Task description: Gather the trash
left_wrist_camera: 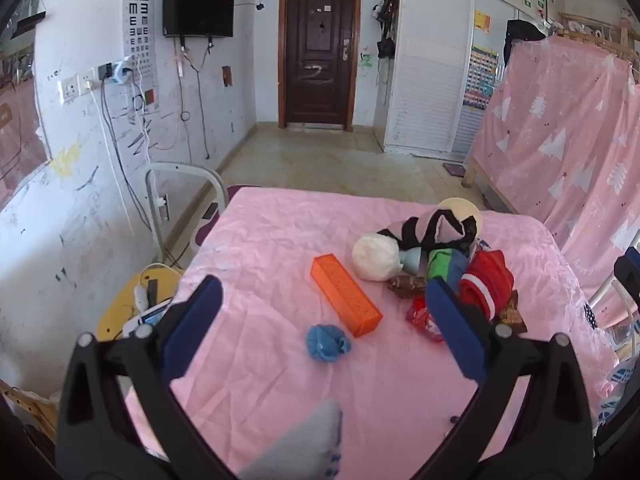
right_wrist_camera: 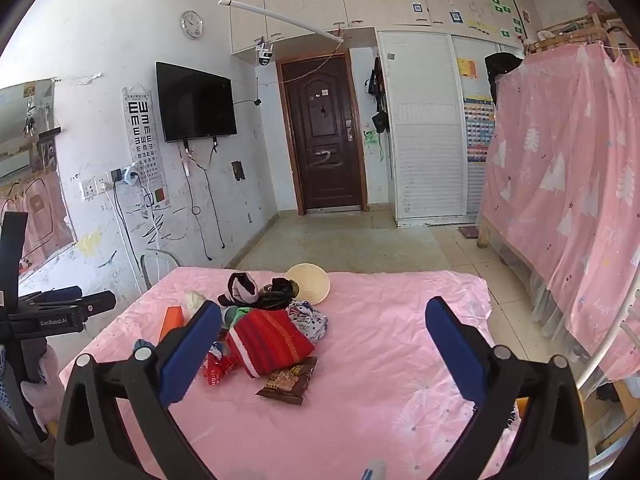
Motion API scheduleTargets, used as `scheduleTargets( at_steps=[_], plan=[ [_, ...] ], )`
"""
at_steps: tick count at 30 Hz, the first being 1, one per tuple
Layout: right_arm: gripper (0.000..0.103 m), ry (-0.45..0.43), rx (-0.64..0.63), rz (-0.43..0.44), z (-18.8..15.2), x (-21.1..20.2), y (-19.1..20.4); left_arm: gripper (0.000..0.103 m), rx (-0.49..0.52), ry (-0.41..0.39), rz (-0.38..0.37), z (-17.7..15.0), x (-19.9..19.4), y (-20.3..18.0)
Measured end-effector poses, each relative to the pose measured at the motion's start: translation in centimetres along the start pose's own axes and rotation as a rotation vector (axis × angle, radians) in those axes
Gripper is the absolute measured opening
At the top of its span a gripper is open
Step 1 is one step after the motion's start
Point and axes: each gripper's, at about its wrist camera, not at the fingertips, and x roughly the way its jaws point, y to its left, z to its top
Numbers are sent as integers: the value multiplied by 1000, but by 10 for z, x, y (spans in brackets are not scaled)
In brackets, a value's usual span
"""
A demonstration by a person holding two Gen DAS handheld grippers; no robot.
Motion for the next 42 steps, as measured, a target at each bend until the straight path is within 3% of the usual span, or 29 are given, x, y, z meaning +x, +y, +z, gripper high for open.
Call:
scheduleTargets(
  at_steps=[42],
  plan=[
    [92,-12,-17,-10,6,-2,2,97,-10,-1,6,0,6,10]
  ],
)
